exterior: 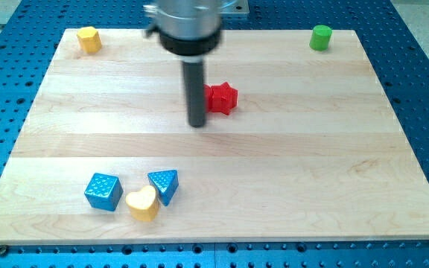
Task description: Separate the red star from the red circle
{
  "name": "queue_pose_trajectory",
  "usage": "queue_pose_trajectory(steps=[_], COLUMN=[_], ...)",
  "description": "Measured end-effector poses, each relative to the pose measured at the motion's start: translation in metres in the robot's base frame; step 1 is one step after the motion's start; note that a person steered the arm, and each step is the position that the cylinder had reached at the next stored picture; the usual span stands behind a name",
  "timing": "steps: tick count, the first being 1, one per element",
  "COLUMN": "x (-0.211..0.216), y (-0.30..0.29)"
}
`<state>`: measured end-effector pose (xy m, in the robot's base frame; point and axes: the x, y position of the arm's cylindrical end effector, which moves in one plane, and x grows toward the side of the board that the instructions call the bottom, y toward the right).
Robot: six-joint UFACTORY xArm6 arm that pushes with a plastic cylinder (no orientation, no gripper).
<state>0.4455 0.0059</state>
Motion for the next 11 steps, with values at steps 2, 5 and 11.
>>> queue_pose_trajectory(steps=[2, 5, 11], x=[0.032, -0.053, -0.084], y=[0.015, -0.016, 0.04])
